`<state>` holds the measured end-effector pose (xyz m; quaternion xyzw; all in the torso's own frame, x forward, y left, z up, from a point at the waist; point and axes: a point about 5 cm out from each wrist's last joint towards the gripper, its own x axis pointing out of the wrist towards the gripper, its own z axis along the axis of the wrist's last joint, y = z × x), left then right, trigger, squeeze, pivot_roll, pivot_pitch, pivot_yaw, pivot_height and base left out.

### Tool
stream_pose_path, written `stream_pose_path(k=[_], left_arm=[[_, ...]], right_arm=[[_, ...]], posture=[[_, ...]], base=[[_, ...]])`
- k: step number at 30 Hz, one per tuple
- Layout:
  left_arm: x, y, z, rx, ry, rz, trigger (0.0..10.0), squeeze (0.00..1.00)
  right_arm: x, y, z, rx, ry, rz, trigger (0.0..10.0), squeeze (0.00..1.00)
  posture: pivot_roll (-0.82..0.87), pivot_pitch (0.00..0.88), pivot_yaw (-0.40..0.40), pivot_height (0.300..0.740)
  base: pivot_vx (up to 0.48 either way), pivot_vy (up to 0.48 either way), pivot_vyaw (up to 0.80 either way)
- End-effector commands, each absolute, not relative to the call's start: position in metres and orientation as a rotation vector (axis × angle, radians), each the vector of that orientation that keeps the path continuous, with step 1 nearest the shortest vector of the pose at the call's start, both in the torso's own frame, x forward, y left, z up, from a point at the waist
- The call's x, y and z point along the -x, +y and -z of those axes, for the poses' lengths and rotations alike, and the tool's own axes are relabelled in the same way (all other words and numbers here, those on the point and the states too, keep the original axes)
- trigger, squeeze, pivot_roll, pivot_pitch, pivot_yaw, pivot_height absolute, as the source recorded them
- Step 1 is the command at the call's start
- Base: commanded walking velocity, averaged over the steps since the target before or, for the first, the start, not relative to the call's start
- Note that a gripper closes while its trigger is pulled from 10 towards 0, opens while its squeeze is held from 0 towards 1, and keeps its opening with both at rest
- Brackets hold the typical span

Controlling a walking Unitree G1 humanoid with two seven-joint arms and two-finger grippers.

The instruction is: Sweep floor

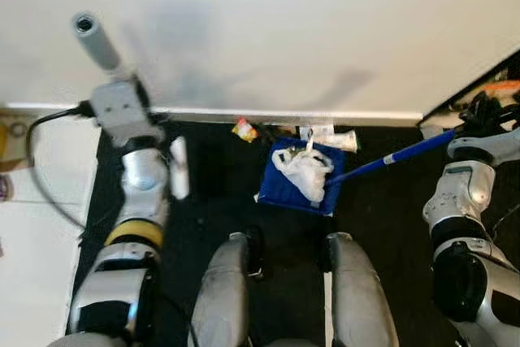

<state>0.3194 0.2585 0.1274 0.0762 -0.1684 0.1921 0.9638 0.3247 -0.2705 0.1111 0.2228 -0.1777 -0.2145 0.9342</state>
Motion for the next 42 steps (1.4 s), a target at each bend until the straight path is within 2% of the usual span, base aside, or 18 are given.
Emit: stream_pose_path(k=[1,6,10,14,23,27,28,31,33,37,42], left_arm=[[-0.312,0.267,-0.123,-0.174,-0.331,-0.381,10.0,0.00],[-0.311,0.268,-0.123,-0.172,-0.326,-0.374,10.0,0.00],[-0.307,0.282,-0.124,-0.166,-0.300,-0.367,10.0,0.00],[-0.300,0.295,-0.114,-0.094,-0.206,-0.334,10.0,0.00],[-0.285,0.301,-0.085,-0.020,-0.074,-0.343,10.0,0.00],[-0.283,0.295,-0.073,0.009,0.006,-0.353,10.0,0.00],[-0.282,0.288,-0.069,0.018,0.018,-0.335,10.0,0.00],[-0.282,0.285,-0.067,0.023,0.021,-0.325,10.0,0.00],[-0.283,0.276,-0.064,0.018,0.027,-0.261,10.0,0.00],[-0.284,0.261,-0.064,-0.014,0.012,-0.144,10.0,0.00],[-0.284,0.256,-0.063,-0.009,0.009,-0.133,10.0,0.00]], right_arm=[[-0.320,-0.276,-0.105,-0.486,-0.359,0.477,10.0,0.00],[-0.320,-0.276,-0.105,-0.490,-0.360,0.475,10.0,0.00],[-0.320,-0.278,-0.106,-0.521,-0.377,0.490,10.0,0.00],[-0.320,-0.284,-0.106,-0.597,-0.397,0.531,10.0,0.00],[-0.323,-0.285,-0.107,-0.718,-0.414,0.543,10.0,0.00],[-0.330,-0.280,-0.109,-0.771,-0.401,0.471,10.0,0.00],[-0.333,-0.273,-0.108,-0.741,-0.376,0.392,10.0,0.00],[-0.334,-0.270,-0.108,-0.730,-0.368,0.365,10.0,0.00],[-0.333,-0.263,-0.105,-0.656,-0.346,0.296,10.0,0.00],[-0.327,-0.262,-0.098,-0.601,-0.317,0.271,10.0,0.00],[-0.323,-0.262,-0.091,-0.570,-0.288,0.266,10.0,0.00]], posture=[[0.08,0.133,0.020,0.731],[0.08,0.117,0.019,0.731],[0.08,0.106,0.025,0.731],[0.09,0.092,0.025,0.731],[0.10,0.074,0.016,0.731],[0.09,0.067,0.013,0.731],[0.09,0.062,0.014,0.731],[0.09,0.061,0.014,0.731],[0.08,0.059,0.016,0.731],[0.06,0.058,0.019,0.731],[0.05,0.059,0.018,0.731]], base=[[0.000,0.000,0.00],[0.000,0.000,0.00],[0.000,0.000,0.00],[0.000,0.000,0.00],[0.000,0.000,0.00],[0.000,0.000,0.00],[0.000,0.000,0.00],[0.000,0.000,0.00],[0.000,0.000,0.00],[0.000,0.000,0.00],[0.000,0.000,0.00]])
